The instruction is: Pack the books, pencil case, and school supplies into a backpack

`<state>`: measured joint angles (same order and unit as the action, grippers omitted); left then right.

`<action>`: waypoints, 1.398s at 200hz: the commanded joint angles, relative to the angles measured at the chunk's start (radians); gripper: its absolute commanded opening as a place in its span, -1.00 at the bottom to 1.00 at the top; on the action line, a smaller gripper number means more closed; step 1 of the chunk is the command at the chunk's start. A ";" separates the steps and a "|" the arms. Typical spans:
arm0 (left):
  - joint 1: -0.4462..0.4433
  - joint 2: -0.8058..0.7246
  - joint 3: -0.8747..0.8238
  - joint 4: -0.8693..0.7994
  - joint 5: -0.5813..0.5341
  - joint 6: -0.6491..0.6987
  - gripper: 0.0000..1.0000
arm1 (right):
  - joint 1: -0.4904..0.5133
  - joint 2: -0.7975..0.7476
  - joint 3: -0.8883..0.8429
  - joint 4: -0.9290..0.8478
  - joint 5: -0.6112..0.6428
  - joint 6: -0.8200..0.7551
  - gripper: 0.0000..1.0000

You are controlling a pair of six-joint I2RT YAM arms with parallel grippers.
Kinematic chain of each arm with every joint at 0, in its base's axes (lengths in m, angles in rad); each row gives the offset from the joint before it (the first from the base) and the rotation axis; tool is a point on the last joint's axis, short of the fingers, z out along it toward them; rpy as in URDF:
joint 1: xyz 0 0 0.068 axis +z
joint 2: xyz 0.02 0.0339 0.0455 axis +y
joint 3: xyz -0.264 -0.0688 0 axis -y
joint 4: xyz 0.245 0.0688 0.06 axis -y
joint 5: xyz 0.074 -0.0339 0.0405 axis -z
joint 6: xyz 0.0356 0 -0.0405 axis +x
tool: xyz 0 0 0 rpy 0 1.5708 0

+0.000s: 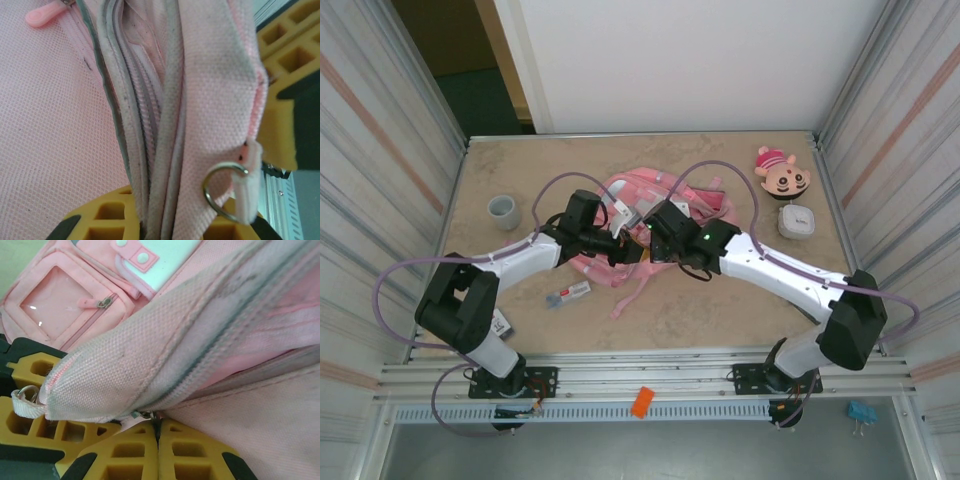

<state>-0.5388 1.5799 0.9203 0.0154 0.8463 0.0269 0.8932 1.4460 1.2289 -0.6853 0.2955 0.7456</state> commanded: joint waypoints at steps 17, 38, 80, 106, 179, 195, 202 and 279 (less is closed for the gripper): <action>0.007 -0.040 -0.003 -0.143 0.022 0.019 -1.00 | -0.114 -0.046 0.066 -0.151 0.000 -0.099 -1.00; 0.007 -0.041 0.001 -0.149 0.020 0.028 -1.00 | -0.122 -0.013 0.107 -0.196 -0.090 -0.134 -1.00; 0.001 -0.046 0.009 -0.132 0.051 0.027 -1.00 | -0.112 0.056 0.122 -0.182 -0.106 -0.142 -0.91; 0.000 -0.061 0.002 -0.116 0.058 0.023 -1.00 | -0.115 0.076 0.115 -0.145 -0.058 -0.133 -0.56; 0.000 -0.078 -0.015 -0.076 0.064 0.007 -1.00 | -0.140 0.067 0.074 -0.036 -0.209 -0.272 -0.50; 0.000 -0.077 -0.017 -0.062 0.066 -0.004 -1.00 | -0.133 0.054 0.057 0.001 -0.267 -0.278 -0.40; 0.000 -0.077 -0.018 -0.055 0.065 -0.008 -1.00 | -0.129 0.053 0.056 0.002 -0.266 -0.276 -0.35; 0.000 -0.067 -0.004 -0.057 0.041 -0.071 -1.00 | -0.126 -0.047 0.044 -0.087 -0.257 -0.242 -0.20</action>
<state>-0.5377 1.5520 0.9054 -0.0250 0.8185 0.0483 0.7723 1.4902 1.2972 -0.7498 0.0578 0.5041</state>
